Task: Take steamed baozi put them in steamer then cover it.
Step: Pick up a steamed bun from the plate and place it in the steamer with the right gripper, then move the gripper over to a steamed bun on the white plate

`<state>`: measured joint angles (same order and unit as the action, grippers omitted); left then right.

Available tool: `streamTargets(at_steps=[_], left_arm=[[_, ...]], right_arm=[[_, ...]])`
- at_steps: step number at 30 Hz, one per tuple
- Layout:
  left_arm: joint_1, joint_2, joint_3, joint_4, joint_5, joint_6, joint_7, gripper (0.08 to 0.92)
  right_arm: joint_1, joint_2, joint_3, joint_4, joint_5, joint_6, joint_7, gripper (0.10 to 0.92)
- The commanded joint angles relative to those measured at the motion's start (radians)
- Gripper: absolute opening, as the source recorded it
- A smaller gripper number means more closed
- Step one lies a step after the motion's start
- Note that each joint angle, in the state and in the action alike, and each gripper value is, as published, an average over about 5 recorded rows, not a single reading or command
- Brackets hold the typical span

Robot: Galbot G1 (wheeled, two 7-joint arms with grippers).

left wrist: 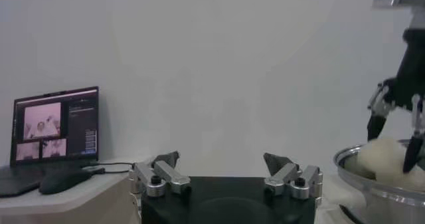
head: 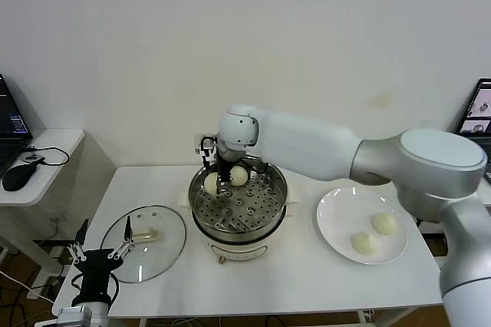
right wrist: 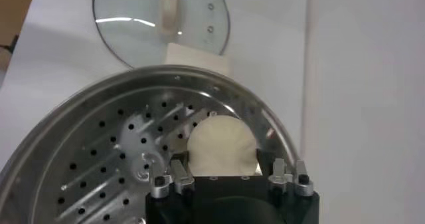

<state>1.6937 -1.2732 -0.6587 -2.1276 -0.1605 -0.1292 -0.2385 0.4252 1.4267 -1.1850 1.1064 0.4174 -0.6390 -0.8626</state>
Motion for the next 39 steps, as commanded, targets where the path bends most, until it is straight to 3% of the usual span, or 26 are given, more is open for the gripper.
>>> streamTargets(at_steps=[1, 6, 13, 28, 33, 39], left_arm=[[-0.001, -0.001, 0.002, 0.000, 0.000, -0.001, 0.000, 0.823], [0.000, -0.002, 0.003, -0.001, 0.000, -0.001, 0.000, 0.823], [0.003, -0.003, 0.002, -0.005, 0.001, -0.001, 0.000, 0.823], [0.010, 0.005, 0.012, -0.018, 0.011, 0.003, 0.003, 0.823], [0.016, 0.009, 0.015, -0.016, 0.014, -0.001, 0.003, 0.823], [0.022, 0.010, 0.017, -0.006, 0.020, -0.007, 0.002, 0.823]], right_arm=[[-0.038, 0.044, -0.005, -0.044, -0.015, -0.009, 0.006, 0.645], [-0.036, 0.034, -0.006, -0.032, -0.023, -0.014, -0.005, 0.654], [0.084, -0.090, -0.012, 0.101, -0.022, 0.011, -0.088, 0.801], [0.256, -0.728, -0.052, 0.482, -0.209, 0.292, -0.347, 0.823], [0.187, -0.922, -0.042, 0.537, -0.328, 0.353, -0.373, 0.823], [-0.004, -1.030, 0.045, 0.553, -0.454, 0.384, -0.353, 0.823]])
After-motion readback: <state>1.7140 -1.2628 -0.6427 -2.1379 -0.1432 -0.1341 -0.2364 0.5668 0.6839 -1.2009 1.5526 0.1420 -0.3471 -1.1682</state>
